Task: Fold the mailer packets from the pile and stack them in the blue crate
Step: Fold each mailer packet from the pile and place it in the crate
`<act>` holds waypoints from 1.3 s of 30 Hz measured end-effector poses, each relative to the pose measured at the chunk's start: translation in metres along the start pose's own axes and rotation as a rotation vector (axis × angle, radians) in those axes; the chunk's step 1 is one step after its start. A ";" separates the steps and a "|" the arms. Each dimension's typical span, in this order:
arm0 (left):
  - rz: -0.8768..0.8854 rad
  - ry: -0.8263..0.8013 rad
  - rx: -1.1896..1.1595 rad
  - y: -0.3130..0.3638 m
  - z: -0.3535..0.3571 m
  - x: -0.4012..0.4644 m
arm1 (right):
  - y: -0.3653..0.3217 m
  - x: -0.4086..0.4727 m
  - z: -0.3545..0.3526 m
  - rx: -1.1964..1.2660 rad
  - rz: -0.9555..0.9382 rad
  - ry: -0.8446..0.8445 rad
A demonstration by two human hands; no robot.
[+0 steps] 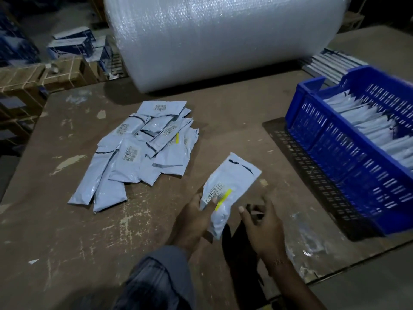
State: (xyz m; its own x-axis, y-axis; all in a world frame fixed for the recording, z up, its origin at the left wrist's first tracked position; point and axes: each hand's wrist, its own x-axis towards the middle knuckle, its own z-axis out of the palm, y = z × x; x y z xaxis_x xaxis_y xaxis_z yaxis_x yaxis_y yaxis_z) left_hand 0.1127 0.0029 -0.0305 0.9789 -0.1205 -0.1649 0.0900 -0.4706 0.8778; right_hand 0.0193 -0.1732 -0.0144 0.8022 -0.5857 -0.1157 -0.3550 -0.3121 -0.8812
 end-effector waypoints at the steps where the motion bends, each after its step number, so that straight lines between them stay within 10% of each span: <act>1: 0.017 -0.015 -0.027 0.014 0.008 -0.001 | -0.007 0.006 -0.006 0.069 0.009 -0.064; 12: 0.021 -0.147 -0.532 0.163 0.106 -0.020 | -0.069 0.063 -0.147 0.190 -0.354 -0.056; 25: 0.465 -0.026 -0.204 0.301 0.294 0.003 | -0.059 0.172 -0.441 -0.195 -0.590 0.315; 39: 0.523 0.036 0.166 0.277 0.361 0.035 | 0.046 0.304 -0.459 -1.338 -0.392 -0.555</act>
State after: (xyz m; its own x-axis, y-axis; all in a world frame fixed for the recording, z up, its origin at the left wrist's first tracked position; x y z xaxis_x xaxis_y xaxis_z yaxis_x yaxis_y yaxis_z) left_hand 0.1059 -0.4466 0.0443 0.8914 -0.3463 0.2924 -0.4374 -0.4879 0.7554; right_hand 0.0262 -0.7087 0.1201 0.9140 -0.0503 -0.4026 0.0013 -0.9919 0.1270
